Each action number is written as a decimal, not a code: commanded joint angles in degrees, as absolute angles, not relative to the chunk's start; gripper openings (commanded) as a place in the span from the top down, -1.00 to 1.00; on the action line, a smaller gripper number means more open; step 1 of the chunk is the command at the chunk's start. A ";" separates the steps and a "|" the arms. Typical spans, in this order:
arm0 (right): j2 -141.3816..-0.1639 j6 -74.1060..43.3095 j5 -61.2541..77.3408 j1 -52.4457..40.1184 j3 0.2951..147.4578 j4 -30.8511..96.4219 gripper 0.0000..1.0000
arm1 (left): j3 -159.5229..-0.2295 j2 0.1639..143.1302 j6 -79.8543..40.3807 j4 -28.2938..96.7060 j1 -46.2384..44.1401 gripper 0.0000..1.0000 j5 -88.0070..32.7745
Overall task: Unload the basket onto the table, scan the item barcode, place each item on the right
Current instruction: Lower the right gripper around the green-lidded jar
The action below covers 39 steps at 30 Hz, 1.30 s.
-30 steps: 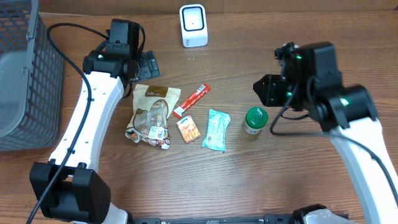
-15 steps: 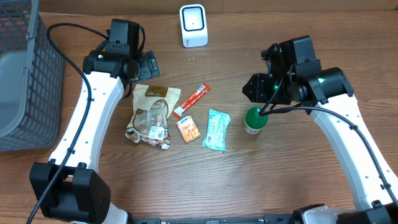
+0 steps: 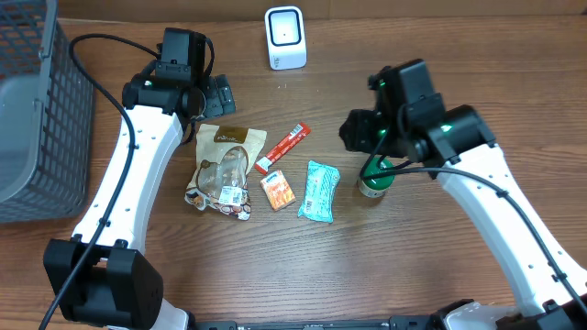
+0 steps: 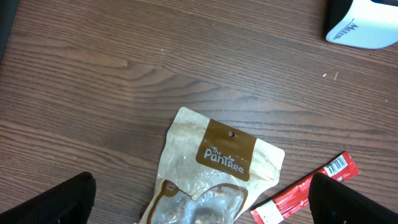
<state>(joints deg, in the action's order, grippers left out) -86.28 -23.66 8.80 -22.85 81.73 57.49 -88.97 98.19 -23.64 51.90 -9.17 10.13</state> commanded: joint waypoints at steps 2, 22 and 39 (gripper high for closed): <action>-88.71 -25.96 -3.68 -26.76 81.32 58.11 -0.41 | -89.73 98.13 -24.01 51.83 -9.28 -1.00 10.50; -103.48 -28.36 -11.14 -25.21 81.32 65.52 -0.95 | -89.73 98.13 -24.01 51.83 -9.28 -1.00 10.50; -103.77 -31.18 -12.47 -24.67 78.76 64.55 -1.00 | -89.73 98.13 -24.01 51.83 -9.30 -0.99 10.50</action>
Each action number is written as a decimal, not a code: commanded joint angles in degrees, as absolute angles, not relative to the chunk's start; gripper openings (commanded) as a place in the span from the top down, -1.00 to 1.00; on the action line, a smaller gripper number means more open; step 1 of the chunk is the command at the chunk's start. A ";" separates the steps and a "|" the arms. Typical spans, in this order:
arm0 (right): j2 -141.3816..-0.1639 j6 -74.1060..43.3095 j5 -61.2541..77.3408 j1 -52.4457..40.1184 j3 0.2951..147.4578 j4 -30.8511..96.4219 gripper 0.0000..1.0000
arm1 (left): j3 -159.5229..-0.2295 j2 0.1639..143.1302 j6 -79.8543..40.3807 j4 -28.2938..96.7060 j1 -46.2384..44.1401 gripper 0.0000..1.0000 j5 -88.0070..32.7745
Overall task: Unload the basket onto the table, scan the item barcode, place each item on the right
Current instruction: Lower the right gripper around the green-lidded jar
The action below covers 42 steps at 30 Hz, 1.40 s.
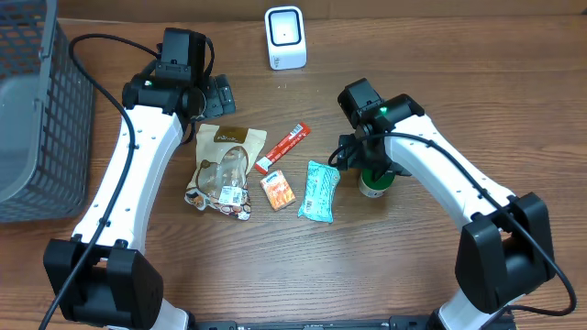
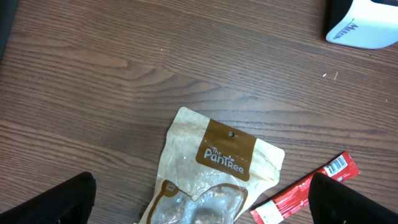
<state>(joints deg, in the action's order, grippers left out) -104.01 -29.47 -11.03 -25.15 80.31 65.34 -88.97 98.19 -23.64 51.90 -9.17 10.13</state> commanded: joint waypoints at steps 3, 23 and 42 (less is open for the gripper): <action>-103.77 -31.40 -12.62 -23.77 77.06 63.31 -1.00 | -89.73 98.13 -24.01 51.83 -9.28 -1.00 10.50; -103.79 -31.51 -9.39 -21.78 76.14 62.87 -1.00 | -89.73 98.13 -24.01 51.83 -9.30 -1.00 10.50; -97.91 -31.77 -6.37 -21.78 77.01 69.78 -0.79 | -89.73 98.13 -24.01 51.83 -9.28 -1.00 10.50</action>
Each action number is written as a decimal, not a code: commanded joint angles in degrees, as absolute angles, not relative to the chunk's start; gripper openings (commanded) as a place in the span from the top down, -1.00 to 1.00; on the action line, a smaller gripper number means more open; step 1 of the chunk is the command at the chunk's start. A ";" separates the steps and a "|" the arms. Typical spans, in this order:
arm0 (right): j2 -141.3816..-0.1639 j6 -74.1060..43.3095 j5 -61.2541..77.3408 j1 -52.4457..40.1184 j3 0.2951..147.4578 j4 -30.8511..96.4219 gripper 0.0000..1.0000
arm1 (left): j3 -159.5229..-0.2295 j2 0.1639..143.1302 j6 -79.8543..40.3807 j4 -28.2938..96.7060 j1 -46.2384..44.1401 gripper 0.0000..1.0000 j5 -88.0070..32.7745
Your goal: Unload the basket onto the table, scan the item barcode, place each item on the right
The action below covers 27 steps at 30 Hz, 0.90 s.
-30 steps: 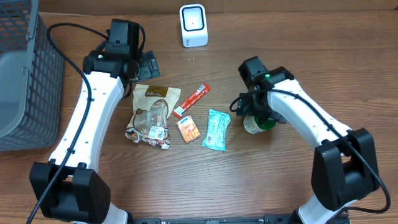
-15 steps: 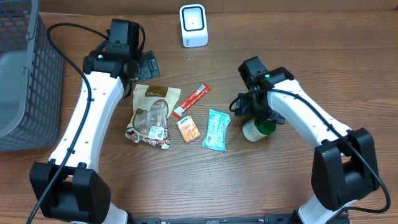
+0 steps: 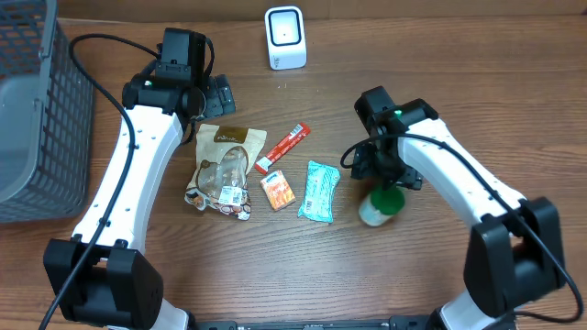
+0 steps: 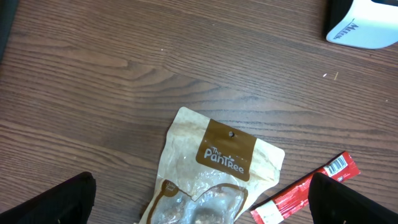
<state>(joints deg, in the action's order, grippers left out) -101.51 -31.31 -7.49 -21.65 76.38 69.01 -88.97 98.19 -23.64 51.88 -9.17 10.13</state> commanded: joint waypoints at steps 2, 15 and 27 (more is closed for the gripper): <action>-97.45 -31.77 -4.78 -21.78 77.01 70.72 -0.79 | -89.73 98.13 -24.01 51.83 -9.28 -0.99 10.50; -96.99 -19.05 4.47 -22.15 76.88 75.75 -0.97 | -89.73 98.13 -24.01 51.83 -9.28 -0.99 10.50; -97.12 -22.65 3.97 -24.01 71.29 72.66 -1.00 | -89.73 98.13 -24.01 51.83 -9.30 -1.00 10.50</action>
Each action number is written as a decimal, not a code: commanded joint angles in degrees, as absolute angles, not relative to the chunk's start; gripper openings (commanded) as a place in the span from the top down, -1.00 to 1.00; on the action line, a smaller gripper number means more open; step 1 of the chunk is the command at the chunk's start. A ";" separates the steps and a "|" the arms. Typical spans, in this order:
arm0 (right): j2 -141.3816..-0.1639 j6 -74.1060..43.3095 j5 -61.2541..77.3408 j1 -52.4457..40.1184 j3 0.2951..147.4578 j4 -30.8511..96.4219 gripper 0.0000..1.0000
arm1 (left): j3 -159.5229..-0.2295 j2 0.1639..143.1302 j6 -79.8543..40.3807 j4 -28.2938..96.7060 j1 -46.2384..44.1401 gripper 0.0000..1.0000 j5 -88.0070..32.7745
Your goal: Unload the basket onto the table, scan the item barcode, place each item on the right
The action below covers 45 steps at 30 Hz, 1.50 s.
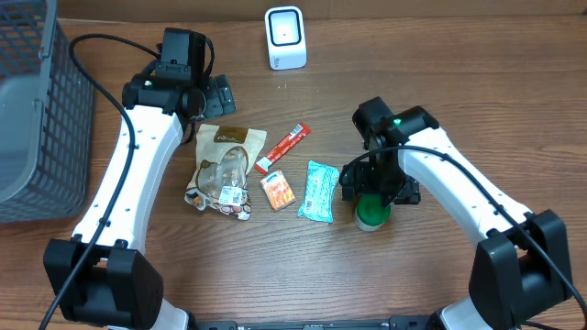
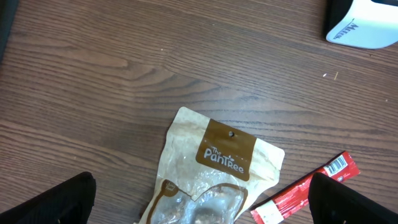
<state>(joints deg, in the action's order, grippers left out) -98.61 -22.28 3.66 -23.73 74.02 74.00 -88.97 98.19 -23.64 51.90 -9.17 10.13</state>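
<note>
The white barcode scanner (image 1: 285, 38) stands at the back of the table, and its lower edge (image 2: 364, 31) shows in the left wrist view. A small green-topped white container (image 1: 371, 214) sits right of the middle. My right gripper (image 1: 376, 194) is down over it and seems shut on it, with the fingers mostly hidden by the wrist. My left gripper (image 1: 218, 94) hangs open above the table at the back left. Its fingertips (image 2: 60, 200) stand far apart over the top of a tan Pantree pouch (image 2: 214, 168), with nothing between them.
In a loose row at the middle lie the tan pouch (image 1: 223, 168), a red stick packet (image 1: 282, 148), a small orange packet (image 1: 277, 190) and a teal packet (image 1: 319, 191). A grey mesh basket (image 1: 37, 119) fills the left edge.
The green-topped container was tipped over with its white side showing under the right gripper. Now its green top faces up, slightly further left. The left arm has not moved.
The container first stood right of the teal packet, with my right gripper just above it. The gripper then came down onto it. After that the container lay tipped, nearer the front edge, and now shows its green top there. My left gripper stayed open throughout.
</note>
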 commanded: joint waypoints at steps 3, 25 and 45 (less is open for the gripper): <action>-97.14 -22.65 3.97 -24.01 69.49 71.85 -1.00 | -89.73 98.13 -24.01 51.83 -9.28 -1.00 10.50; -97.14 -30.61 3.95 -24.01 63.92 59.24 -1.00 | -89.73 98.13 -24.01 51.83 -9.28 -1.00 10.50; -97.14 -30.55 9.45 -24.05 61.93 64.05 -1.00 | -89.73 98.13 -24.01 51.83 -9.30 -0.99 10.50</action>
<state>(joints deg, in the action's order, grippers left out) -98.61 -29.93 5.56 -23.73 63.16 65.10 -88.97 98.19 -23.64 51.88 -9.17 10.13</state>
